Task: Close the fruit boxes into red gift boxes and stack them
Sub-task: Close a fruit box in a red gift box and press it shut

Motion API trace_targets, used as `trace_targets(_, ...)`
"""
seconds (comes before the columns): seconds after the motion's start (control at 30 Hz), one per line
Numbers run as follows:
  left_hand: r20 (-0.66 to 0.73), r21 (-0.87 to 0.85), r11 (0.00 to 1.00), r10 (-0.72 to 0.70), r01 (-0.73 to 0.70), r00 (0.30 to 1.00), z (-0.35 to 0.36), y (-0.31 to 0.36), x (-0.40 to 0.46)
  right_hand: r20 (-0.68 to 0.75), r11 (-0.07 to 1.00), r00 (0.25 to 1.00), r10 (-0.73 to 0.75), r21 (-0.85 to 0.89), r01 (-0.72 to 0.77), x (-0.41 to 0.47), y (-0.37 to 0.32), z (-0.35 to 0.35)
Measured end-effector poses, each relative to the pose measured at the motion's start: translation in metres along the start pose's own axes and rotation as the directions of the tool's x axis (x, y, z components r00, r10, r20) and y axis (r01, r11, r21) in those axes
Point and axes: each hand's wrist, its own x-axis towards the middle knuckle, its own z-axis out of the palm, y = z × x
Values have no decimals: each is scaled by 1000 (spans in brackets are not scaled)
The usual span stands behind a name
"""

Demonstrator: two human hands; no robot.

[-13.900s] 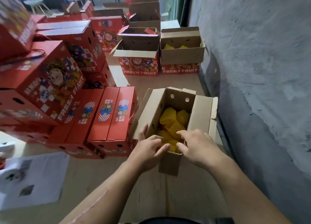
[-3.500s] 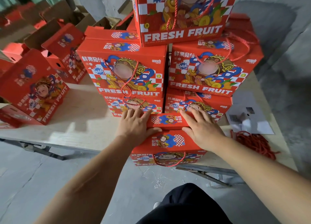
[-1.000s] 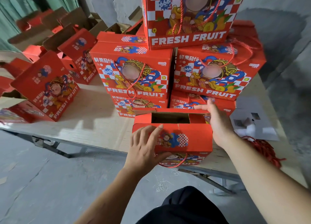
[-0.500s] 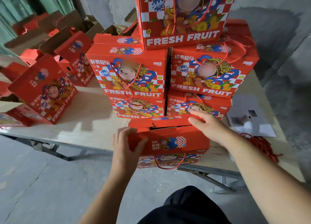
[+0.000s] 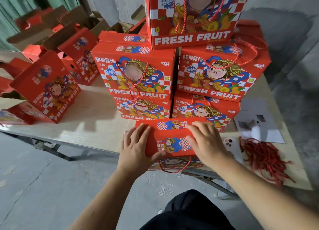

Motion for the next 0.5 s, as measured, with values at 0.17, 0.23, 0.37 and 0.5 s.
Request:
trace_targets(0.17, -38, 189, 976, 118, -109, 992, 5, -1, 1, 25, 999, 1000, -7, -47, 8, -10, 0, 7)
trace_targets(0.23, -49, 250, 960, 142, -126, 989, 3, 5, 8, 42, 996, 999, 0, -88, 4, -6, -1, 4)
trace_targets(0.37, -32, 325, 933, 176, -156, 984, -1, 10, 17, 27, 995, 999, 25, -95, -22, -6, -2, 3)
trace_targets(0.5, 7, 327, 934, 147, -141, 989, -2, 13, 20, 87, 990, 995, 50, -135, -38, -2, -5, 2)
